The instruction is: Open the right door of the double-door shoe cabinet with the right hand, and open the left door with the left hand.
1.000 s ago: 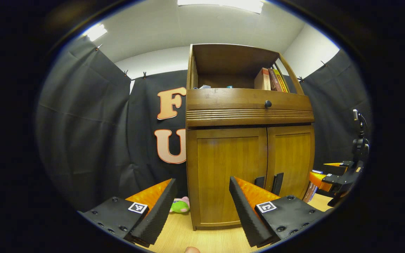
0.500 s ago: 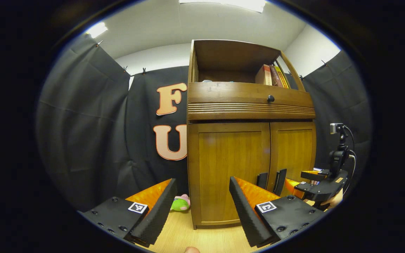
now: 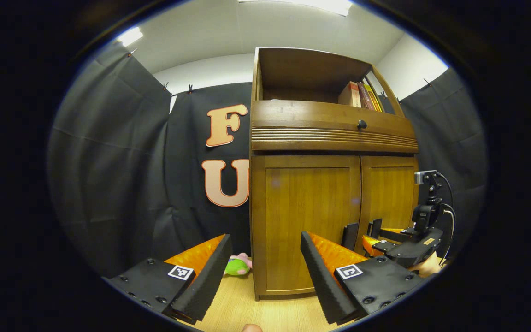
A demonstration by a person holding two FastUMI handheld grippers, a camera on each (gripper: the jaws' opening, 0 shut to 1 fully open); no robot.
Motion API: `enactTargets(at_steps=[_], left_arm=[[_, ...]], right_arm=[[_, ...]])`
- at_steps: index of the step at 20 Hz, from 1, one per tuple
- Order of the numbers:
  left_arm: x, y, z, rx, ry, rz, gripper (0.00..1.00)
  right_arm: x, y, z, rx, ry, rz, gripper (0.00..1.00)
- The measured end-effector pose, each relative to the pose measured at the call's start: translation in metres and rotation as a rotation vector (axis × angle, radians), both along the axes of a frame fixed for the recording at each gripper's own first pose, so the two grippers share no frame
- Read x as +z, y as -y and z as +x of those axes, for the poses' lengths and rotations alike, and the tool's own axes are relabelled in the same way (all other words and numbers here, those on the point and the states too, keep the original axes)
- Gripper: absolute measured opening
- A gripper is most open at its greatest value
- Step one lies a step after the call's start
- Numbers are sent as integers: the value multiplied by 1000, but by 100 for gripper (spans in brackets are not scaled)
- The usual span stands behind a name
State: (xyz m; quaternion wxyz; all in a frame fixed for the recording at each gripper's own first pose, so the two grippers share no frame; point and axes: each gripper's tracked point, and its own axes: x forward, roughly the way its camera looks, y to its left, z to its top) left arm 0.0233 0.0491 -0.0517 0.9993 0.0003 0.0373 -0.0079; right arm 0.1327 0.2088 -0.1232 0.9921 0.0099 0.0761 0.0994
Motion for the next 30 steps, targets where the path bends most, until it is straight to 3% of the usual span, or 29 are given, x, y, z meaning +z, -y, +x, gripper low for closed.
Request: enactTargets(at_steps=[1, 2, 3, 4, 5, 8, 9, 13, 14, 15, 30], left_arm=[[0, -2, 0, 5, -1, -2, 95], [-1, -5, 0, 8, -2, -4, 95], [-2, -6, 3, 11, -5, -7, 95], [-4, -7, 3, 13, -8, -9, 95], [-5, -9, 2, 15, -11, -9, 95], [-4, -13, -3, 24, -12, -9, 95], [-2, -13, -5, 26, -10, -9, 95], [5, -19, -11, 55, 7, 6, 95], [7, -19, -12, 61, 10, 7, 95], [7, -17, -14, 64, 9, 6, 95], [9, 28, -22, 9, -11, -30, 95]], right_arm=[[-1, -2, 1, 1, -2, 3, 66], [-1, -2, 1, 2, -5, 6, 73], [-2, -3, 2, 1, -7, 9, 70], [-3, -2, 2, -7, -10, 8, 52], [-3, 0, 3, -17, -7, 2, 60], [-7, 4, 5, -24, -32, 18, 32], [-8, 5, 4, -22, -42, 32, 31], [-5, 6, -7, -7, -37, 40, 32], [-5, 6, -13, 0, -35, 44, 27], [-5, 7, -17, 8, -33, 49, 31], [8, 49, -99, 103, -18, 89, 30]])
